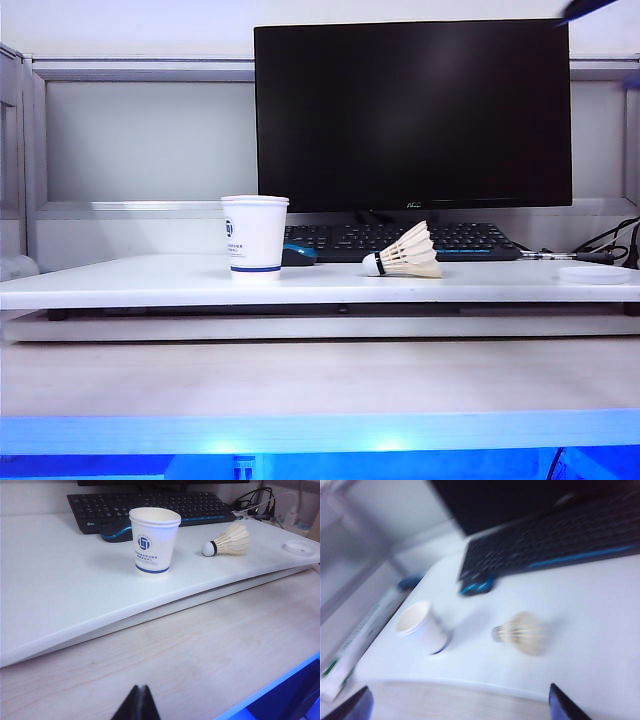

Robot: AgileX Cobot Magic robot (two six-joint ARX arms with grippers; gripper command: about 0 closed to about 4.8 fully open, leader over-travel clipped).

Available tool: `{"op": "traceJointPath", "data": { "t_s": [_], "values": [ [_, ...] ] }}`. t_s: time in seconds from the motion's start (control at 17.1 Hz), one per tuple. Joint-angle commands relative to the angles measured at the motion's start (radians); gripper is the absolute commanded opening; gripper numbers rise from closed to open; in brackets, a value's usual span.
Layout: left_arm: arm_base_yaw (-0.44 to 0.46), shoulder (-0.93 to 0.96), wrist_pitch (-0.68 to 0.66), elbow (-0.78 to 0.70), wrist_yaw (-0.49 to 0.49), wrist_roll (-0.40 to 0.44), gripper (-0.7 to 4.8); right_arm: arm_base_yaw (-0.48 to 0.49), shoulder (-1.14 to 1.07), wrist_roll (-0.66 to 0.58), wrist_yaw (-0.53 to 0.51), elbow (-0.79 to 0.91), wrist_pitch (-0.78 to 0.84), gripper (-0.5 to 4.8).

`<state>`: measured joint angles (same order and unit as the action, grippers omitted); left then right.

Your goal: Pick up the badminton from the table and put it into the white paper cup.

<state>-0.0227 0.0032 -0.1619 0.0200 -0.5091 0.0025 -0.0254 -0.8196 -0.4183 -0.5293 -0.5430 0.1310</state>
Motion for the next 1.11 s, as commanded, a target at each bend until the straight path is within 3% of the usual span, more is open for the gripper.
{"op": "traceJointPath", "data": {
  "t_s": [0.06,0.23,0.58,1.05,1.11],
  "values": [
    [-0.001,0.000,-0.026,0.002,-0.014,-0.003,-0.05,-0.099,-0.161,0.041,0.021,-0.054,0.130,4.79],
    [-0.001,0.000,-0.026,0.002,-0.010,-0.003,-0.05,-0.196,-0.389,0.060,0.082,-0.095,0.269,4.79],
    [0.000,0.000,-0.026,0.002,-0.008,-0.003,-0.05,-0.206,-0.703,0.061,0.084,-0.225,0.319,4.79],
    [0.000,0.000,-0.026,0.002,-0.001,0.001,-0.05,-0.208,-0.895,0.059,0.082,-0.360,0.317,4.79],
    [0.000,0.000,-0.026,0.002,0.000,0.001,-0.05,-0.209,-0.922,0.055,0.082,-0.367,0.319,3.66]
  ]
}}
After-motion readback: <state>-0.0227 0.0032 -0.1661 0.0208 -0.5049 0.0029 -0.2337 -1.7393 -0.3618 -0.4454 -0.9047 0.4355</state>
